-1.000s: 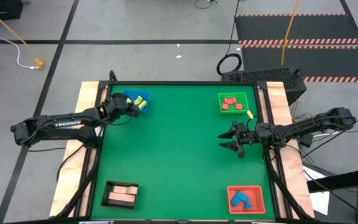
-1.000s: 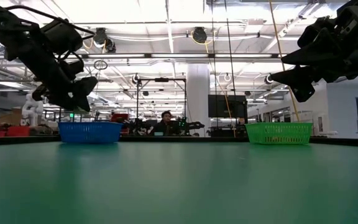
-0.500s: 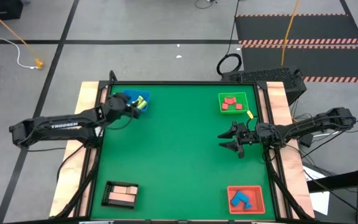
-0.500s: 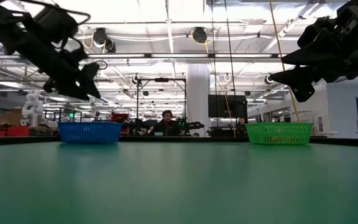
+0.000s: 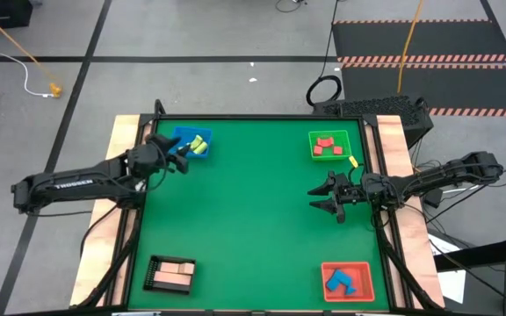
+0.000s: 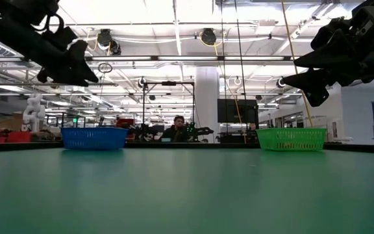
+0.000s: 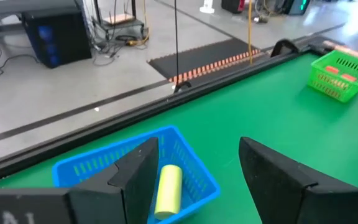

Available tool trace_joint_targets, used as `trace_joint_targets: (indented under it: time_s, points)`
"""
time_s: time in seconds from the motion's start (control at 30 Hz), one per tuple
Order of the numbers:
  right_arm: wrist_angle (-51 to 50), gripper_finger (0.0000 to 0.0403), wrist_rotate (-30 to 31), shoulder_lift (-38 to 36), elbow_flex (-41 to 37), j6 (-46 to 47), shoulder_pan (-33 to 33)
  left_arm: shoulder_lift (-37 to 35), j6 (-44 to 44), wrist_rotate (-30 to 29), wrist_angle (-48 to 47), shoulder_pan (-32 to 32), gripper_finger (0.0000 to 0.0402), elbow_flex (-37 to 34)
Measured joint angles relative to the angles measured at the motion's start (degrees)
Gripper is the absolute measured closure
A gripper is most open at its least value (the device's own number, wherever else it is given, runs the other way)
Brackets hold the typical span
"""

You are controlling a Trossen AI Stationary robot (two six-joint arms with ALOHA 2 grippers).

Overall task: Sort & place blocks by color
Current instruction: Return to Home Position

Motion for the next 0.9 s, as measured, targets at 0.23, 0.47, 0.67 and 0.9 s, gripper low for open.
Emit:
trace_joint_targets:
  time_s: [0.23,0.47,0.67,0.9]
  points:
    - [0.0,0.0206,0.0,0.0,0.0,0.0,0.0,-5.6,1.1,-2.5,3.8,-3.3,0.0176,-3.5]
    - [0.0,0.0206,0.0,0.0,0.0,0.0,0.0,-10.9,1.3,-2.5,20.3,-6.4,0.0176,-14.6]
    - [0.0,0.0206,0.0,0.0,0.0,0.0,0.0,-11.6,3.0,-2.6,30.2,-7.9,0.0176,-19.1]
    - [0.0,0.0206,0.0,0.0,0.0,0.0,0.0,-11.6,3.9,-2.6,29.1,-8.1,0.0176,-19.1]
